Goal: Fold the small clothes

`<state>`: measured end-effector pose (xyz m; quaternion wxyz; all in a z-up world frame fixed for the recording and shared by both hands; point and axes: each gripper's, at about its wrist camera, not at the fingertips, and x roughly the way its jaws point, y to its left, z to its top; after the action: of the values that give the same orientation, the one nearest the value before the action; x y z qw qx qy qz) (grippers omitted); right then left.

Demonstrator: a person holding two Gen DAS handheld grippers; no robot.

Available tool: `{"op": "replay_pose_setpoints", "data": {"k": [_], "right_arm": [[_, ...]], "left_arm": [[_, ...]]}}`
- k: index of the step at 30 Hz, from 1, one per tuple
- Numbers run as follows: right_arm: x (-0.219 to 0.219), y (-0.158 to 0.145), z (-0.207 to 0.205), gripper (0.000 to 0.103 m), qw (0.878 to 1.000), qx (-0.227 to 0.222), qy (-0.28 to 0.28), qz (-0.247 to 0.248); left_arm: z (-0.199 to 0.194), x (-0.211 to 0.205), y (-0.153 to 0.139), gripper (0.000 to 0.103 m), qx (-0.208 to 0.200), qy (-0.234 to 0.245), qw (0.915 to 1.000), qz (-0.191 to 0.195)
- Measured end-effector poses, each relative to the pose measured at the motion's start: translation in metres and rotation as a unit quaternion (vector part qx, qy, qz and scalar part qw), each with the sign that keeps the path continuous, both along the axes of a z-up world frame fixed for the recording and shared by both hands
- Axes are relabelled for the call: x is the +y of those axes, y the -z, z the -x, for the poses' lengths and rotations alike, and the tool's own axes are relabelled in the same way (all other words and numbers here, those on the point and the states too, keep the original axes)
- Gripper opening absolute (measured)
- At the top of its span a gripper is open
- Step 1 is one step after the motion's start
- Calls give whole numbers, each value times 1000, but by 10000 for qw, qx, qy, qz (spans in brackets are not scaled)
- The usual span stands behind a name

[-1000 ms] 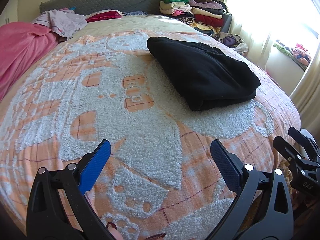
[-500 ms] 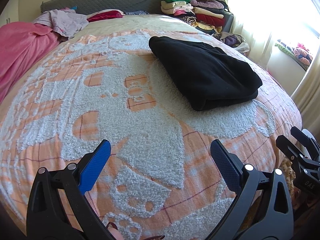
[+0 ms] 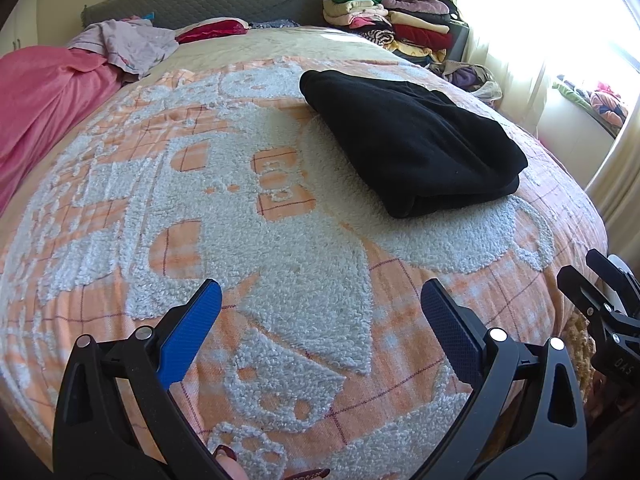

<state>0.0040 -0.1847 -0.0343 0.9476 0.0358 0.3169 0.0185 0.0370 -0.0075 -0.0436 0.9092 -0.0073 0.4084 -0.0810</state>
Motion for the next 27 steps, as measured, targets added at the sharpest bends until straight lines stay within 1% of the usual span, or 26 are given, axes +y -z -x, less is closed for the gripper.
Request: {"op": "replay_pose_setpoints", "data": {"k": [27], "right_arm": [[-4,-5,1,98,10000,-17,46,15]], "left_arm": [[2,-2,0,93,42,-6,9999,-143]]}}
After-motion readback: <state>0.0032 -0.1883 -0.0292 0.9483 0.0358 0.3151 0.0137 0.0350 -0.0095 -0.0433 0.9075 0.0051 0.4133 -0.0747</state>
